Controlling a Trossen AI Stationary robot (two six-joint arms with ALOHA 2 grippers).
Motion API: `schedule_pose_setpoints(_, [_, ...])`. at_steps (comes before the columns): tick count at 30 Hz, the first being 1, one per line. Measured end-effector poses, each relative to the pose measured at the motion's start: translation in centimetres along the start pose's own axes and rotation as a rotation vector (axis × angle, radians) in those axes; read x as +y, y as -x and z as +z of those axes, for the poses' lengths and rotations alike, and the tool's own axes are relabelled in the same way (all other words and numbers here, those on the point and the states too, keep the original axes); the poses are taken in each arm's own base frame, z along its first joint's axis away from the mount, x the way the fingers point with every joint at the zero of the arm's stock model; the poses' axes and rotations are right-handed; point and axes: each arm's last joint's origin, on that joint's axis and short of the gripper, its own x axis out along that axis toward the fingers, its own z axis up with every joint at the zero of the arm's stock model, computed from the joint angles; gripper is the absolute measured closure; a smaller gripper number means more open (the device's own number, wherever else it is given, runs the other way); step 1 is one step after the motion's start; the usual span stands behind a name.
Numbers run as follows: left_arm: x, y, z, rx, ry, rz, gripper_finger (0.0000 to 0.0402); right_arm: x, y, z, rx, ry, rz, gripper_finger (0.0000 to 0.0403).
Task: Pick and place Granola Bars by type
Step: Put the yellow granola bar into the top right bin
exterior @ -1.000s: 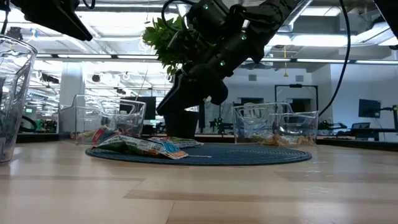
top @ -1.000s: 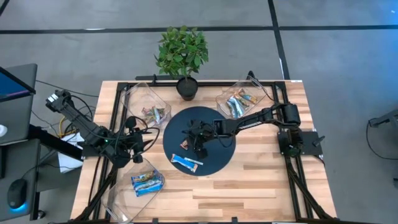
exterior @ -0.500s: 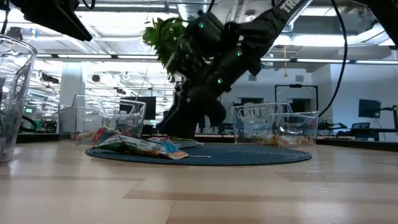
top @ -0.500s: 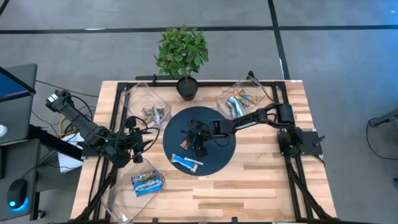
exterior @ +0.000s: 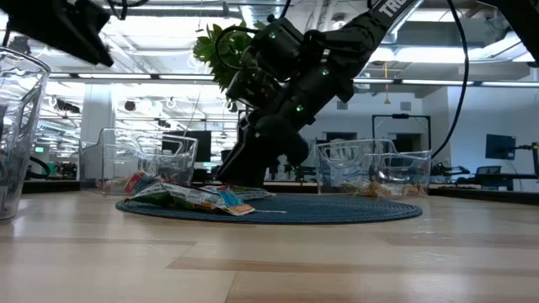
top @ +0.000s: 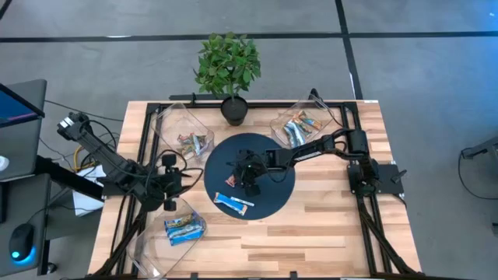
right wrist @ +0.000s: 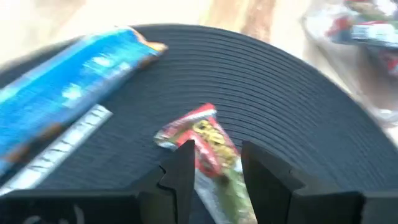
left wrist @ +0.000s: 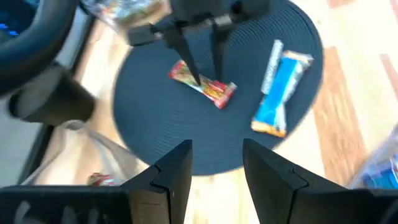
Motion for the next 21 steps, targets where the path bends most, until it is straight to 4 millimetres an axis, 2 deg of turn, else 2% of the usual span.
schedule_pose_setpoints(5, [-0.6,-1.1,-1.2,0.016,-0.031,-0.040,0.0265,0.8,0.1,0.9,-0.070,-0.038,0.135,0.0281])
schedule_pose_setpoints(10, [-0.7,-1.3,-1.5,0.029,-0.035,-0.032,0.0265,1.8,0.2,2.8,-0.121,-0.016,0.160,0.0281])
schedule_pose_setpoints(21, [-0.7,-1.3,-1.4,0.009,-0.031,-0.019,0.0265,7.0,0.2,4.1,-0.118,0.013,0.267,0.0281])
